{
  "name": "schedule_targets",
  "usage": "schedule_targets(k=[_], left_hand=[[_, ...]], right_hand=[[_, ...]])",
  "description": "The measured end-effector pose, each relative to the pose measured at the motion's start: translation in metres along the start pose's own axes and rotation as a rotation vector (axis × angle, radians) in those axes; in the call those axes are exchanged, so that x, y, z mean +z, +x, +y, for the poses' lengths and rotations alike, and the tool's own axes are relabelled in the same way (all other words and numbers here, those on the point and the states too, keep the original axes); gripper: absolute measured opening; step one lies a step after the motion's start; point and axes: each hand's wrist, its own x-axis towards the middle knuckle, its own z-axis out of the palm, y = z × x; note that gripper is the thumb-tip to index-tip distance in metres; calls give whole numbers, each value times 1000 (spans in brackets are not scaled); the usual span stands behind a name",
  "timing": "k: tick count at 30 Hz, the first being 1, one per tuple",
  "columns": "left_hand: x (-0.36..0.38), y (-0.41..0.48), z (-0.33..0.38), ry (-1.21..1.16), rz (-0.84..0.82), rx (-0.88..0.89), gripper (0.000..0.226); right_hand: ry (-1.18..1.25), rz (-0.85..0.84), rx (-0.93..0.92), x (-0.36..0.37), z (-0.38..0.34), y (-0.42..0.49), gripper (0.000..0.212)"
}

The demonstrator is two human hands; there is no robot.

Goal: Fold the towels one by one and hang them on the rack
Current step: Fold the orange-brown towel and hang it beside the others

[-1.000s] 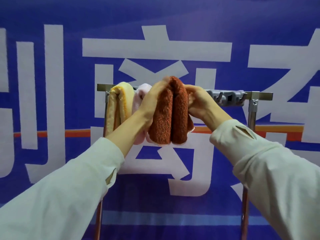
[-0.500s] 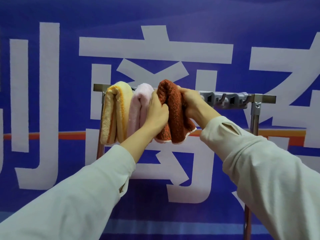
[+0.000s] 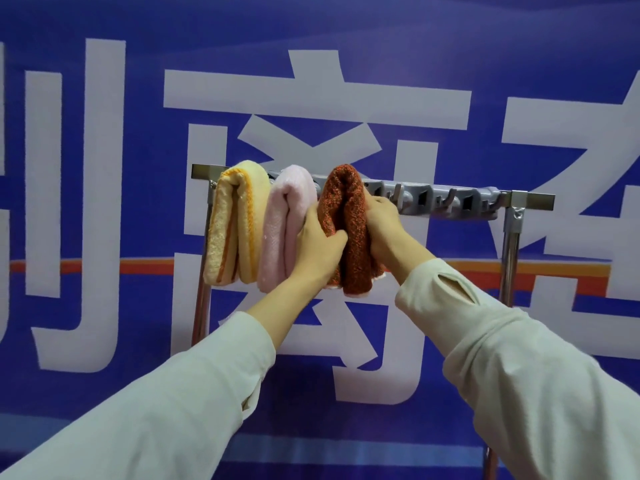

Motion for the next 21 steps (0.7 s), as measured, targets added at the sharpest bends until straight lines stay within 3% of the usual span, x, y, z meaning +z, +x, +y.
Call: schedule_targets(k=[3,5,7,12,17,21], left_hand=[[0,-15,-12,12,-22,-60,61],[-1,-23,-21,-5,-19,-88,59],[-2,-29,-28,-7,-5,-115,57],[-9,-40,-38,114,-30,-138,51],[-10,-49,-47,228,-46,-143,43],[-9,-54,-52,227,-34,-169,43]], right_hand=[[-109,29,-235,-10,14,-20,37],[-115,-40,-406,-17,27,-40,29],[-121,-145,-457,-21,43,-56,34],[-229,-170,-408,-22,65,-66,62],[-375,-107,-323,-9,71,-75,64],[-306,-86,-267,-2,71,-81,65]])
